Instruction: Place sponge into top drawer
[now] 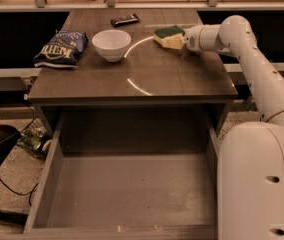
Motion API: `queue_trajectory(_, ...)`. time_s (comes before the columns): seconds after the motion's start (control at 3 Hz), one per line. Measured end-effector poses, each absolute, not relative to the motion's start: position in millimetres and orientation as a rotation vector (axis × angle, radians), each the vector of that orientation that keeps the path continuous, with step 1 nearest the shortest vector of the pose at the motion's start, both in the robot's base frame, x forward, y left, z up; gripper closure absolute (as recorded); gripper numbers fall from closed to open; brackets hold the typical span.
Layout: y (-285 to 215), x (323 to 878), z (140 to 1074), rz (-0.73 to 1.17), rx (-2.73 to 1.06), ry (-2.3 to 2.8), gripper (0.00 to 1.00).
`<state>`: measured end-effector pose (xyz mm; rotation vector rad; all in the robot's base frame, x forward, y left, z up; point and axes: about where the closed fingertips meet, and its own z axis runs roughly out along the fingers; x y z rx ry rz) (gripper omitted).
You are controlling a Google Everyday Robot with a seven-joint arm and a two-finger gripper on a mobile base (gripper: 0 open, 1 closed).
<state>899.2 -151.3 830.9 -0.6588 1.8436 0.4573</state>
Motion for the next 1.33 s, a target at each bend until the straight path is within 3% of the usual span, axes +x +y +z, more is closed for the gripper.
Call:
queue_trajectory(0.67,-204,804,959,0.216,-0.877,1.849,1.00)
queue_trajectory(1.33,-228,742,1007,0.186,-0.991,1.836,1.00)
